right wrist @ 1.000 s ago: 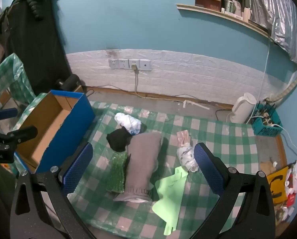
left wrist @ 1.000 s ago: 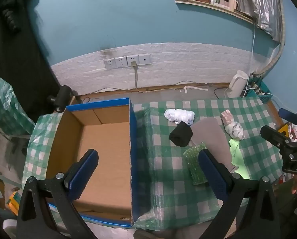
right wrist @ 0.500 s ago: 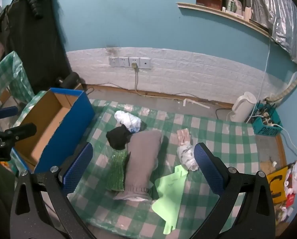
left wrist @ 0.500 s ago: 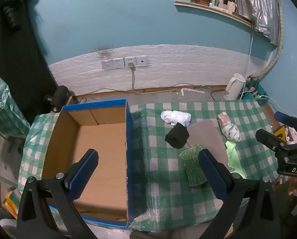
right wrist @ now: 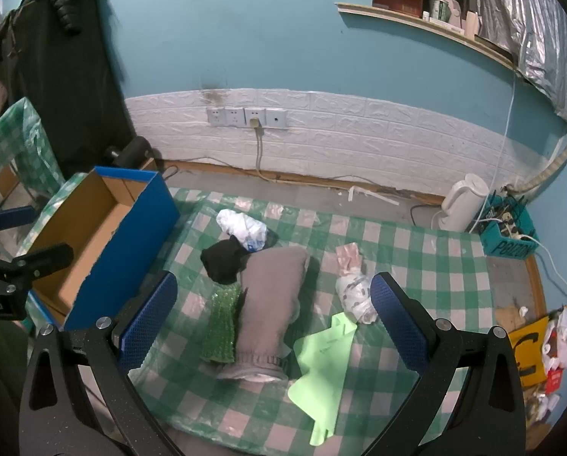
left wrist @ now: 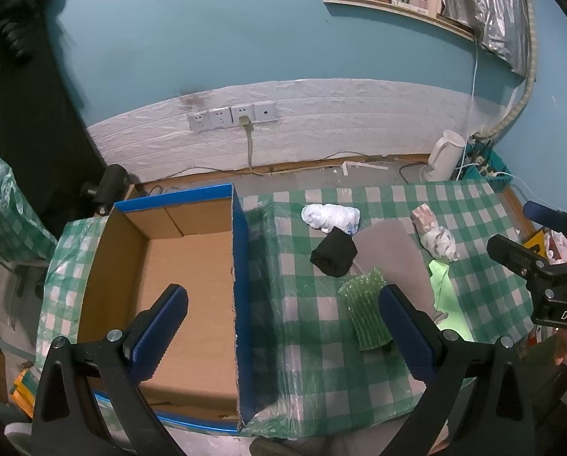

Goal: Organize soft objects
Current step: 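Move both tools toward the soft items on the checked cloth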

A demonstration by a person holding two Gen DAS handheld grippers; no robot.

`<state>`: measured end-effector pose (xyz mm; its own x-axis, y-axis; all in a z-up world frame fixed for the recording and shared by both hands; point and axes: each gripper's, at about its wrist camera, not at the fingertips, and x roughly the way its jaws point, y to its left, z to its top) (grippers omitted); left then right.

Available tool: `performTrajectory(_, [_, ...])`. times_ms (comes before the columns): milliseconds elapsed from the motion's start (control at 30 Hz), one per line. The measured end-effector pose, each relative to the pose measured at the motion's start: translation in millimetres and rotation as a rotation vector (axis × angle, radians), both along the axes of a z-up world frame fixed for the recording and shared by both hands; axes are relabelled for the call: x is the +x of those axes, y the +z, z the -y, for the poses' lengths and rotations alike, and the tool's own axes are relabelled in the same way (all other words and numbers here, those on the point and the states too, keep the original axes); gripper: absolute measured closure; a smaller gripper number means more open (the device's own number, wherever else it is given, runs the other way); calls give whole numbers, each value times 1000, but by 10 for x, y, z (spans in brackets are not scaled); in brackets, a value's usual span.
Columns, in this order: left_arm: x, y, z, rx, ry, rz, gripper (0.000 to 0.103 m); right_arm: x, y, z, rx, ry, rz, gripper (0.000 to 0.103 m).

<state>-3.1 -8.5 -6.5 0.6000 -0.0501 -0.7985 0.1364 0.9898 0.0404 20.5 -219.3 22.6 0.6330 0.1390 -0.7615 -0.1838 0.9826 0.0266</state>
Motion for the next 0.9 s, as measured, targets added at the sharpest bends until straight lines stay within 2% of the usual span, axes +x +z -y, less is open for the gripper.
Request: performTrajectory(900, [-39,-34,60,11,-13,-6,2,-2,0,3,-2,1,-6,2])
